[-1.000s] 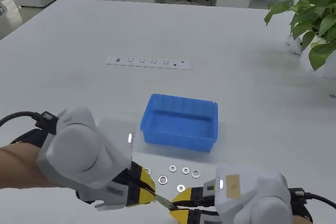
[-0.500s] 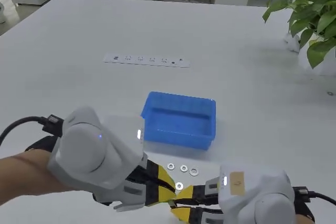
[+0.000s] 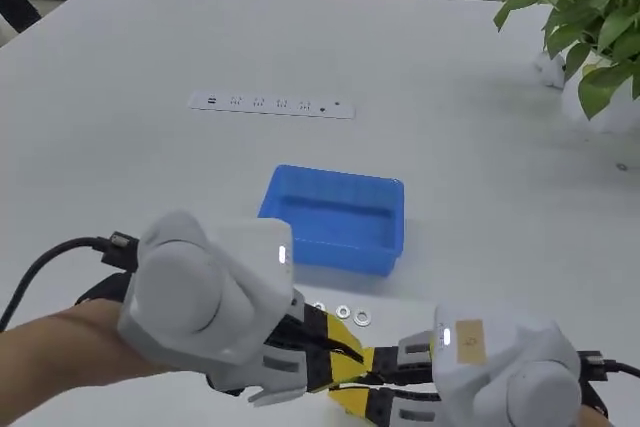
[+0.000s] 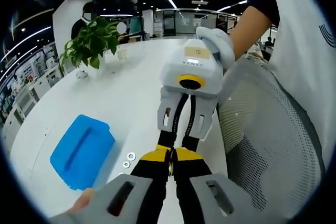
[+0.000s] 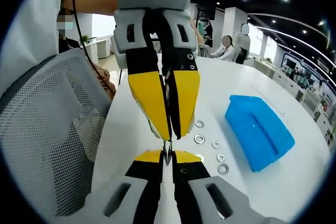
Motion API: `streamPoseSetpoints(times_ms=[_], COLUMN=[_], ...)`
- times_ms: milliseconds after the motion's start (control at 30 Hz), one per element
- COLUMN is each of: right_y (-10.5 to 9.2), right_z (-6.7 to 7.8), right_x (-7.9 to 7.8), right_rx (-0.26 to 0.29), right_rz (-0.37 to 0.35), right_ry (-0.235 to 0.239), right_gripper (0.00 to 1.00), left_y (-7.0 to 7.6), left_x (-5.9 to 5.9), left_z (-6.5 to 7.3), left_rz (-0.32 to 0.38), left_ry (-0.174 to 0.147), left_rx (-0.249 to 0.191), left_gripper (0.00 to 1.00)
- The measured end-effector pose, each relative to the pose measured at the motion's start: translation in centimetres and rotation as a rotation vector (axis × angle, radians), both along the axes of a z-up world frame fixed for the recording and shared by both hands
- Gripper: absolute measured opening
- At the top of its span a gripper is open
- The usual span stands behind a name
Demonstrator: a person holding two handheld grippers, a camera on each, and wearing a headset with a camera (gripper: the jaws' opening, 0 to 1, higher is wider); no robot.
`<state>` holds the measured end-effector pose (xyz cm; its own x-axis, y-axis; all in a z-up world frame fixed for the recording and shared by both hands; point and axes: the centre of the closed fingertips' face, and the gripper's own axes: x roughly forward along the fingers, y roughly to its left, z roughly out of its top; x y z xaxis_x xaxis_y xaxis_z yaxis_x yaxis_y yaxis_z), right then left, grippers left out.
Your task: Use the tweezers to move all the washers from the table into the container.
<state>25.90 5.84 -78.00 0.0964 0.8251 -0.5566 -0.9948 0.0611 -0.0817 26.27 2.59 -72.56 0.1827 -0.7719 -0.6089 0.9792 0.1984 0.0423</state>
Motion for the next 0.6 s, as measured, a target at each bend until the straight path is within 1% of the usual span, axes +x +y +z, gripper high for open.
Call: streamPoseSetpoints(times_ms=[67,167,267,367,400,500,567,600], right_y=[0.07,0.08,0.11,0.13,0.13,0.13,0.09,0.07], right_z=[0.02,0.03,0.04,0.05,0.04,0.04,0.03,0.02], right_x=[0.02,0.02,0.11,0.16,0.17,0.1,0.06,0.07], right_rx=[0.003,0.006,0.012,0.012,0.012,0.015,0.017,0.018], right_rz=[0.002,0.0,-0.003,-0.003,-0.001,0.001,0.002,0.0], right_ry=[0.001,0.004,0.012,0.01,0.009,0.01,0.011,0.012], right_gripper=[0.07,0.07,0.07,0.07,0.07,0.07,0.07,0.08], left_y=[0.46,1.0,1.05,1.04,1.05,1.07,1.0,0.95], left_x=[-0.07,-0.07,-0.01,0.18,0.18,0.04,-0.08,-0.06], left_z=[-0.09,0.24,0.18,0.22,0.23,0.34,0.4,0.4], left_rz=[0.0,0.011,0.012,0.007,0.007,0.002,0.003,0.004], left_ry=[0.012,0.025,0.021,-0.004,-0.006,-0.009,0.001,-0.001], left_rx=[0.005,-0.012,-0.013,-0.013,-0.013,-0.013,-0.02,-0.022], left_gripper=[0.07,0.08,0.07,0.07,0.07,0.07,0.07,0.07])
